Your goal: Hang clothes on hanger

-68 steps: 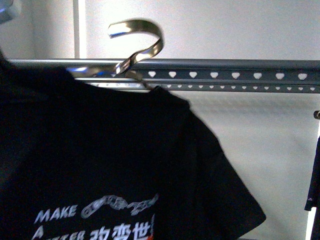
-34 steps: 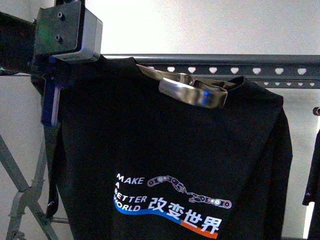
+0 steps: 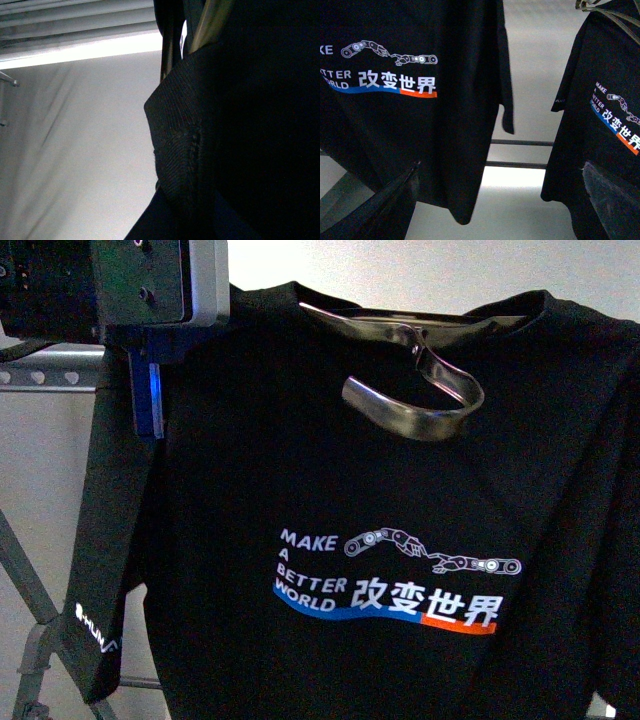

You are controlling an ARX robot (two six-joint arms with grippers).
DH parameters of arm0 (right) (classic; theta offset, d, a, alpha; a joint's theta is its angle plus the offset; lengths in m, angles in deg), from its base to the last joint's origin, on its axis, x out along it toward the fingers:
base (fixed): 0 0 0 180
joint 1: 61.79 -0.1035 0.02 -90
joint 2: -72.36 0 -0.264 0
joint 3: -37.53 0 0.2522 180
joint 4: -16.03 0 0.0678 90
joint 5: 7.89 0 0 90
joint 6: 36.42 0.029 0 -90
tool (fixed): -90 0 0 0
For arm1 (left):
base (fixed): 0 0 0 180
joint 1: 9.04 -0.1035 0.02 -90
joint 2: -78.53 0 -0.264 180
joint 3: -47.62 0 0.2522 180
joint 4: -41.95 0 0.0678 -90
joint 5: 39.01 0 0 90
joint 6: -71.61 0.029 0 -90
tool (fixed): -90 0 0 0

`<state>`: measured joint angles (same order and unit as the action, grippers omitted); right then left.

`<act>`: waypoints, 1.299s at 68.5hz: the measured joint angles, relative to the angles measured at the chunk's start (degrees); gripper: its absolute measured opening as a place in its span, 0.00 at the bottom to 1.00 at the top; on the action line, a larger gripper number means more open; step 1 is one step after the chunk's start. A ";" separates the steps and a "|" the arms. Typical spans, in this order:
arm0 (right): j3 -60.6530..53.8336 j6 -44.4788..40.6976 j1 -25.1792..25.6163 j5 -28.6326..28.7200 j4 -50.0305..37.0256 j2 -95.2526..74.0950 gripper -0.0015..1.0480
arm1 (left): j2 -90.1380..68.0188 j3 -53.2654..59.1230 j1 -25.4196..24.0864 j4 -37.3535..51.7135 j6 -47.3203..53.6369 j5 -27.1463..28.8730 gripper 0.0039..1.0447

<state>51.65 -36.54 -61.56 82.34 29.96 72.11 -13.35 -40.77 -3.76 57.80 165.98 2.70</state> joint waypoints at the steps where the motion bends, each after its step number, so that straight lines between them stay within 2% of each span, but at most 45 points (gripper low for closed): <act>1: 0.00 0.00 0.00 0.00 0.00 0.00 0.93 | -0.02 0.09 0.00 0.00 -0.07 -0.04 0.04; 85: 0.00 0.00 0.00 0.04 0.02 0.00 0.93 | -0.07 0.24 0.00 0.00 -0.28 -0.17 0.04; 89: 1.64 -1.27 3.13 8.70 3.72 -2.21 0.93 | -0.07 0.24 0.00 0.00 -0.28 -0.17 0.04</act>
<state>53.29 -37.81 -58.43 91.04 33.67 69.90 -13.41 -40.53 -3.76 57.80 165.69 2.52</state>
